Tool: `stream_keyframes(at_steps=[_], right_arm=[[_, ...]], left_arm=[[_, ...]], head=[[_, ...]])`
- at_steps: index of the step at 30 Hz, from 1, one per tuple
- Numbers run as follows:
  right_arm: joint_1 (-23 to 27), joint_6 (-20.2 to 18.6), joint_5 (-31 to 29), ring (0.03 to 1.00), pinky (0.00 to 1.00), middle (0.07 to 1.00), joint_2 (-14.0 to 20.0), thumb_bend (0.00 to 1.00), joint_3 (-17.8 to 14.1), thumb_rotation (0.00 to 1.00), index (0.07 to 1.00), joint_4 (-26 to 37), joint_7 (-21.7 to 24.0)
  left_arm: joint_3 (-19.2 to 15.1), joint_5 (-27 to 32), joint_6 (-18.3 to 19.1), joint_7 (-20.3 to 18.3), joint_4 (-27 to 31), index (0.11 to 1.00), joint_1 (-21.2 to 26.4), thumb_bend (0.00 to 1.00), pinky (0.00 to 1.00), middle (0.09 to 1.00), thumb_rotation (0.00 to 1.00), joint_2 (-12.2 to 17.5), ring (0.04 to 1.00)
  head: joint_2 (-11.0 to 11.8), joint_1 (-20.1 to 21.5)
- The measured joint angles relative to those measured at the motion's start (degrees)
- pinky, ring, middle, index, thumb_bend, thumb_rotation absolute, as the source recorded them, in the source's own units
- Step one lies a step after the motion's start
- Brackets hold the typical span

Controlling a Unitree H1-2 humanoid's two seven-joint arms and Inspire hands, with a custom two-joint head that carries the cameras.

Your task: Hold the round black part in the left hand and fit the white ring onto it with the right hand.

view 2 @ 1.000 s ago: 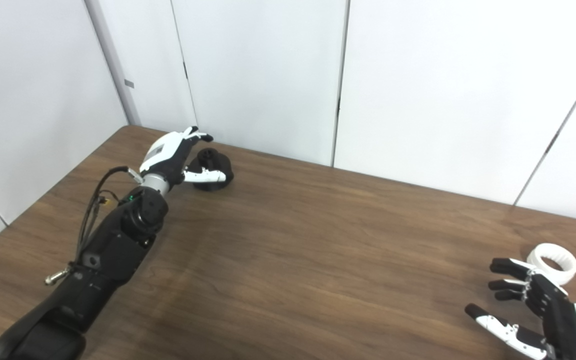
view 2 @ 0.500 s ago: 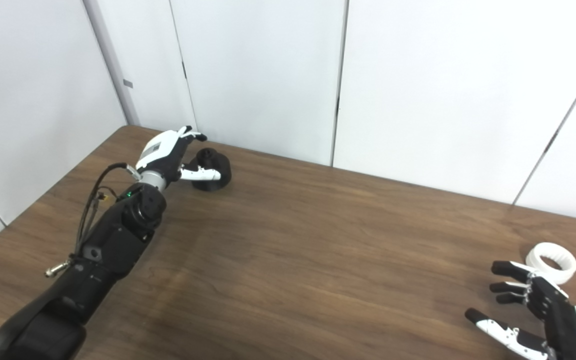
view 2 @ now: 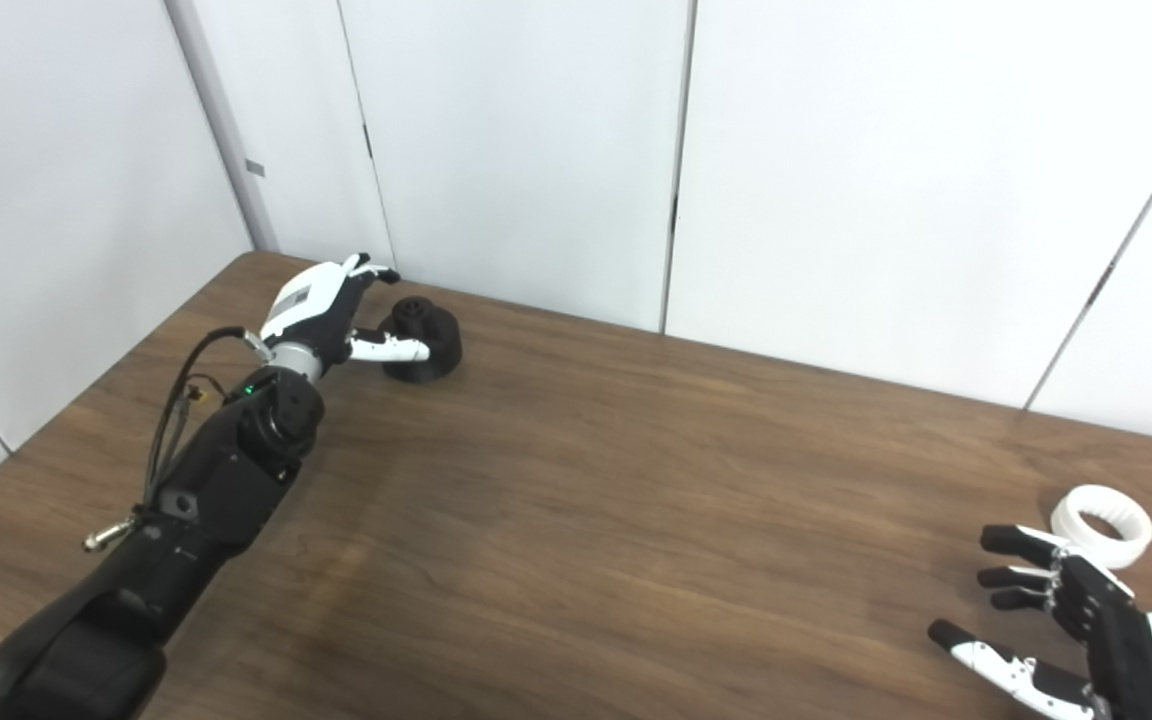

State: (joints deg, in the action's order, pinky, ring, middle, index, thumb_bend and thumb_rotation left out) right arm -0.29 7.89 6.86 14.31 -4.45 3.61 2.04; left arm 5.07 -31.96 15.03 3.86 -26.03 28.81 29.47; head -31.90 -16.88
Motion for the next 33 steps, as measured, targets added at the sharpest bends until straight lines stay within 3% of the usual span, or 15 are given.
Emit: stream_keyframes(at_steps=[9, 17, 33], right_arm=[[-0.41, -0.36, 0.01, 0.594, 0.53, 0.696, 0.18, 0.67, -0.14, 0.01, 0.672, 0.21, 0.02], [-0.47, -0.39, 0.12, 0.595, 0.53, 0.687, 0.49, 0.68, -0.22, 0.02, 0.666, 0.28, 0.04], [-1.1, -1.78, 0.17, 0.595, 0.53, 0.679, 0.56, 0.68, -0.47, 0.02, 0.667, 2.6, 0.05]], left_arm=[[0.85, 0.01, -0.1, 0.51, -2.26, 0.829, 0.59, 1.0, 0.9, 1.0, 0.43, 0.02, 1.0], [2.18, -0.25, -0.13, 0.63, -4.42, 0.836, 1.11, 1.0, 0.93, 1.0, 0.47, 0.02, 1.0], [3.36, -0.01, -0.6, 2.14, -9.34, 0.822, 2.28, 1.0, 0.96, 1.0, 0.45, -0.02, 1.0]], head=[[-0.09, 0.0], [-0.18, 0.18], [-0.44, 1.06]])
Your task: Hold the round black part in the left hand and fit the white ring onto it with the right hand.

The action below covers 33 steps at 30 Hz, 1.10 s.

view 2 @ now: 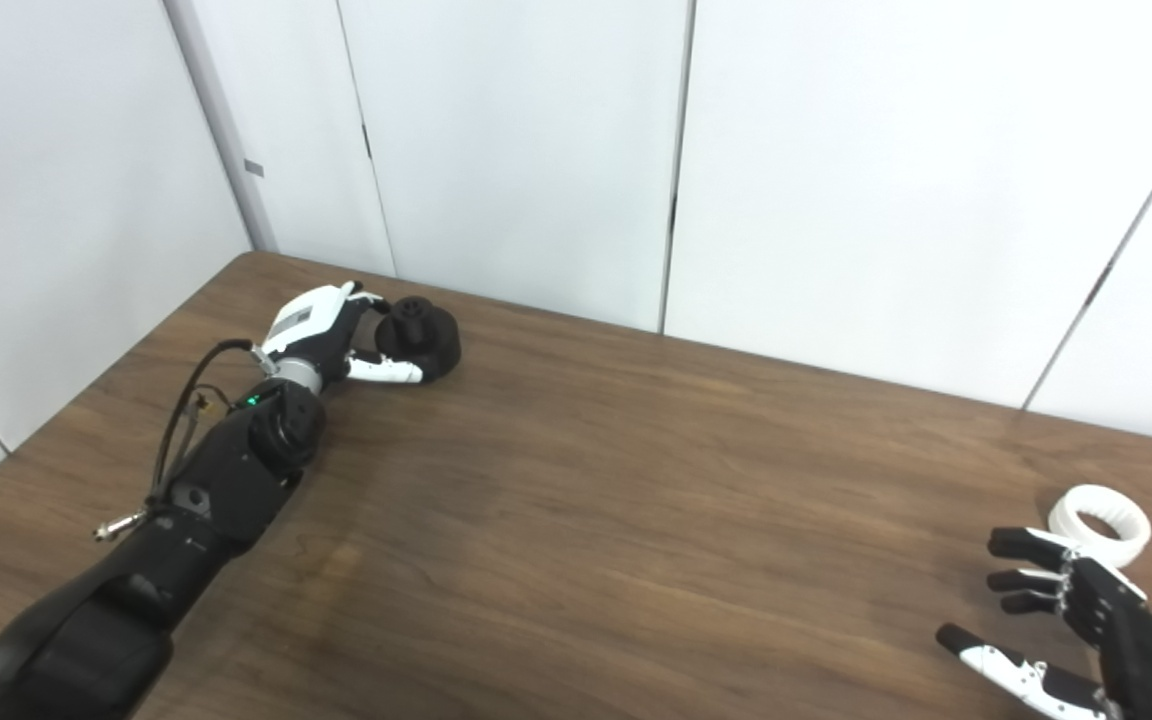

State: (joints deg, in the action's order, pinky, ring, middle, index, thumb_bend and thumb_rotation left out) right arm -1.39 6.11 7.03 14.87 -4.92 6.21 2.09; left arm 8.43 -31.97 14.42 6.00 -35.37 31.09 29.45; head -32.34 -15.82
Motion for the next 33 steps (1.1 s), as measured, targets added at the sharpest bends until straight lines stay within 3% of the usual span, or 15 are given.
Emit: stream_keyframes(at_steps=[23, 33], right_arm=[[-0.93, -0.71, 0.28, 0.59, 0.52, 0.68, 0.02, 0.67, -0.01, 0.03, 0.661, 1.09, 0.02], [-1.67, -0.71, 0.24, 0.588, 0.52, 0.674, 0.02, 0.67, -0.32, 0.02, 0.659, 1.27, 0.02]], left_arm=[[-0.3, 1.83, -2.57, 3.03, -2.12, 0.758, 1.08, 1.0, 0.91, 0.972, 0.42, -2.87, 0.999], [-1.76, 3.22, -6.74, 7.65, -4.57, 0.624, 1.28, 0.99, 0.84, 0.919, 0.24, -3.97, 0.945]], head=[[-0.61, 0.62], [-1.05, 0.79]])
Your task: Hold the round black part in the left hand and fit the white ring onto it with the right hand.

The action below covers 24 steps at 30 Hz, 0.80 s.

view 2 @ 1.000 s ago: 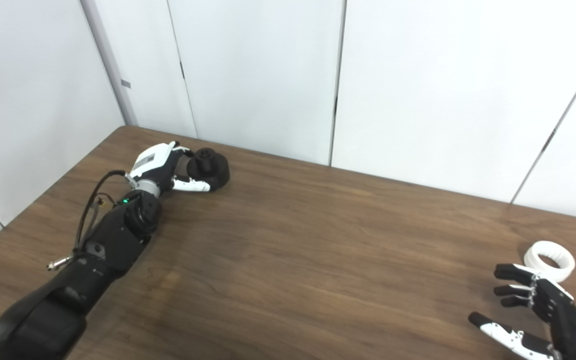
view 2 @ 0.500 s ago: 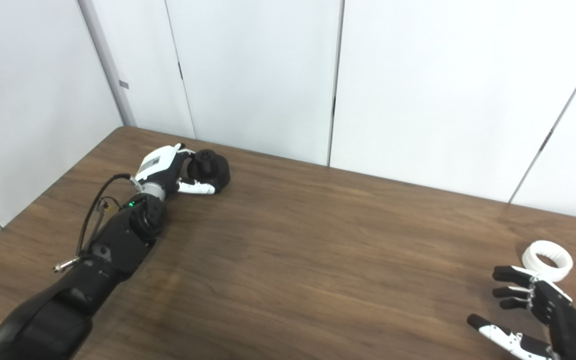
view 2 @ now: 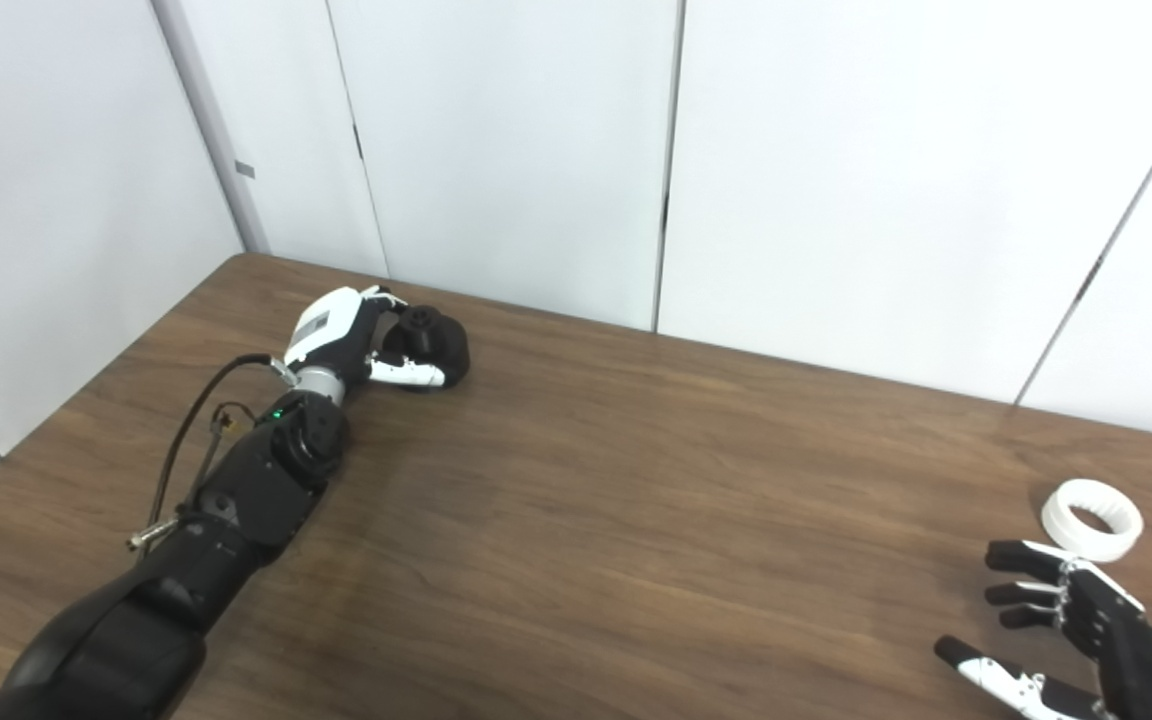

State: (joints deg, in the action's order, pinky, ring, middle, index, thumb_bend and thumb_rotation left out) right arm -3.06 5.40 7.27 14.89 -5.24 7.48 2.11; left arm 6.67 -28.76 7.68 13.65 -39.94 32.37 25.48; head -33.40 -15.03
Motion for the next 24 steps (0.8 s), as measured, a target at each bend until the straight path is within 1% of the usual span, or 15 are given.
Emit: stream_keyframes(at_steps=[7, 10, 14, 19, 21, 22, 23, 24], right_arm=[[-0.04, 0.01, -0.01, 0.589, 0.51, 0.674, 0.08, 0.66, -0.27, 0.06, 0.659, 0.0, 0.13], [-0.05, 0.0, -0.03, 0.589, 0.51, 0.673, 0.09, 0.66, -0.32, 0.07, 0.66, -0.01, 0.19], [-0.05, 0.0, -0.25, 0.588, 0.51, 0.673, 0.1, 0.66, -0.36, 0.06, 0.661, -0.01, 0.48], [-0.05, 0.02, -0.23, 0.584, 0.51, 0.668, 0.25, 0.66, -0.41, 0.05, 0.659, -0.01, 0.62], [-0.05, 0.02, -0.24, 0.584, 0.51, 0.669, 0.26, 0.66, -0.45, 0.04, 0.659, -0.01, 0.65], [-0.05, 0.03, -0.24, 0.585, 0.51, 0.669, 0.26, 0.66, -0.47, 0.03, 0.659, -0.01, 0.69], [-0.05, 0.03, -0.24, 0.585, 0.51, 0.67, 0.27, 0.66, -0.48, 0.03, 0.658, -0.01, 0.74], [-0.05, 0.03, -0.25, 0.584, 0.51, 0.669, 0.27, 0.66, -0.5, 0.03, 0.658, -0.01, 0.83]], left_arm=[[-0.85, 0.48, -2.78, 2.09, -1.25, 0.548, 0.0, 0.95, 0.79, 0.897, 0.16, -0.55, 0.915], [-0.93, 1.14, -3.74, 2.23, -1.46, 0.537, -0.02, 0.95, 0.79, 0.895, 0.14, -0.78, 0.918], [-0.93, 1.45, -3.89, 2.23, -1.46, 0.533, -0.02, 0.95, 0.8, 0.891, 0.13, -0.84, 0.918], [-0.92, 1.59, -4.47, 2.23, -1.55, 0.514, -0.02, 0.98, 0.79, 0.874, 0.11, -0.82, 0.91], [-0.98, 1.74, -4.99, 2.25, -1.72, 0.507, -0.02, 0.98, 0.8, 0.876, 0.11, -0.82, 0.917], [-1.04, 1.9, -5.38, 2.24, -1.8, 0.495, -0.02, 0.71, 0.83, 0.884, 0.08, -0.82, 0.929], [-1.06, 2.02, -5.75, 2.24, -1.89, 0.49, -0.03, 0.62, 0.84, 0.886, 0.07, -0.82, 0.934], [-1.05, 2.11, -6.22, 2.24, -2.01, 0.489, -0.03, 0.57, 0.84, 0.89, 0.07, -0.81, 0.937]], head=[[-0.09, 0.0], [-0.09, 0.0], [-0.35, 0.0], [-0.53, 0.09], [-0.53, 0.09], [-0.62, 0.09], [-0.53, 0.17], [-0.53, 0.18]])
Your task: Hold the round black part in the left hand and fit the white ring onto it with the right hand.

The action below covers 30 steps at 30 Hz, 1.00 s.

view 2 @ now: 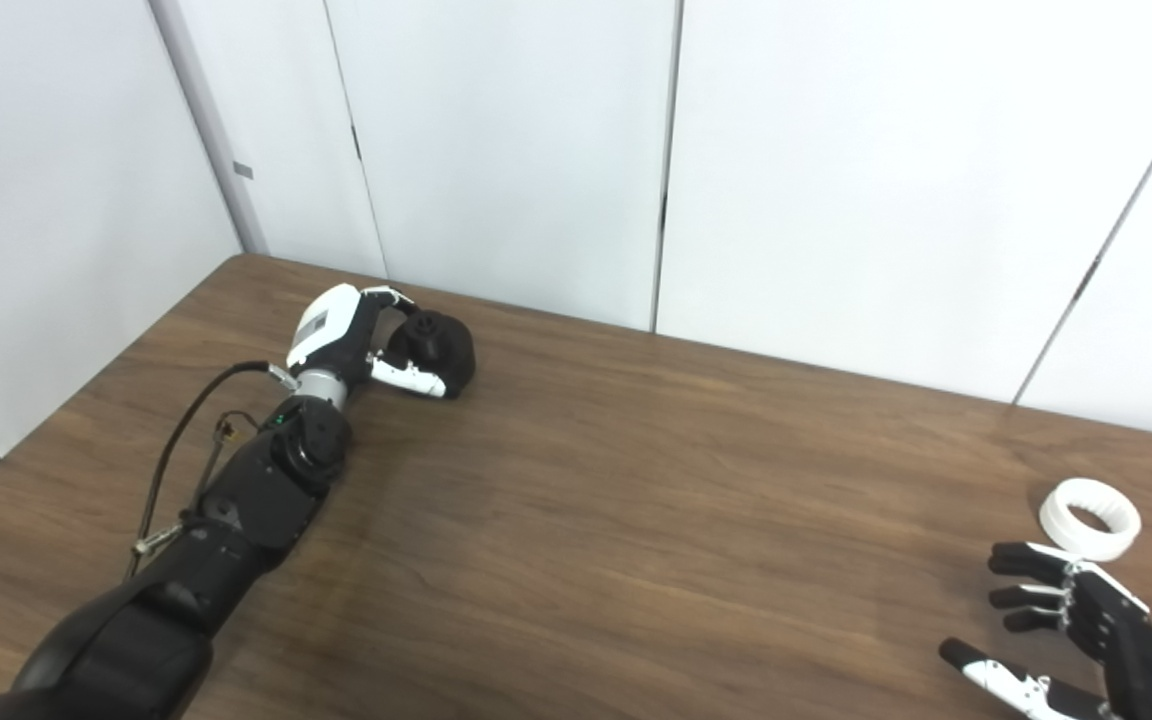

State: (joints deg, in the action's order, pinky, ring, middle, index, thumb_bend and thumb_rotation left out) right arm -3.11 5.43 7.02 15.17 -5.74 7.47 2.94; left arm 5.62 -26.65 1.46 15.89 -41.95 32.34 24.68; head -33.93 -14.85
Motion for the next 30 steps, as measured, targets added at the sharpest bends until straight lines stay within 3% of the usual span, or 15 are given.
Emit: stream_keyframes(at_steps=[3, 13, 19, 30], right_arm=[[0.02, 0.0, -0.07, 0.581, 0.51, 0.667, 0.0, 0.67, -0.07, 0.02, 0.656, 0.0, 0.16], [0.02, -0.01, -0.24, 0.59, 0.52, 0.667, 0.05, 0.66, -0.48, 0.02, 0.66, 0.07, 0.66], [0.06, -0.01, -0.21, 0.59, 0.51, 0.672, 0.05, 0.67, -0.47, 0.05, 0.658, 0.12, 1.11], [0.46, 0.02, 0.33, 0.59, 0.51, 0.675, 0.04, 0.66, -0.32, 0.06, 0.655, 0.06, 1.16]], left_arm=[[0.0, 0.39, -0.5, -0.34, 0.08, 0.488, -0.08, 0.53, 0.91, 0.909, 0.06, 0.03, 0.967], [1.83, 1.46, -2.85, -3.84, 3.47, 0.487, -1.94, 0.52, 0.9, 0.922, 0.06, 0.68, 0.978], [2.33, 2.33, -5.63, -5.83, 5.08, 0.485, -3.2, 0.52, 0.95, 0.917, 0.06, 0.61, 0.985], [4.9, 2.6, -6.68, -13.1, 12.31, 0.485, -5.62, 0.52, 0.94, 0.936, 0.07, 0.45, 0.996]], head=[[-0.09, 0.0], [-0.35, -0.26], [-0.35, -0.35], [-0.26, 0.0]])
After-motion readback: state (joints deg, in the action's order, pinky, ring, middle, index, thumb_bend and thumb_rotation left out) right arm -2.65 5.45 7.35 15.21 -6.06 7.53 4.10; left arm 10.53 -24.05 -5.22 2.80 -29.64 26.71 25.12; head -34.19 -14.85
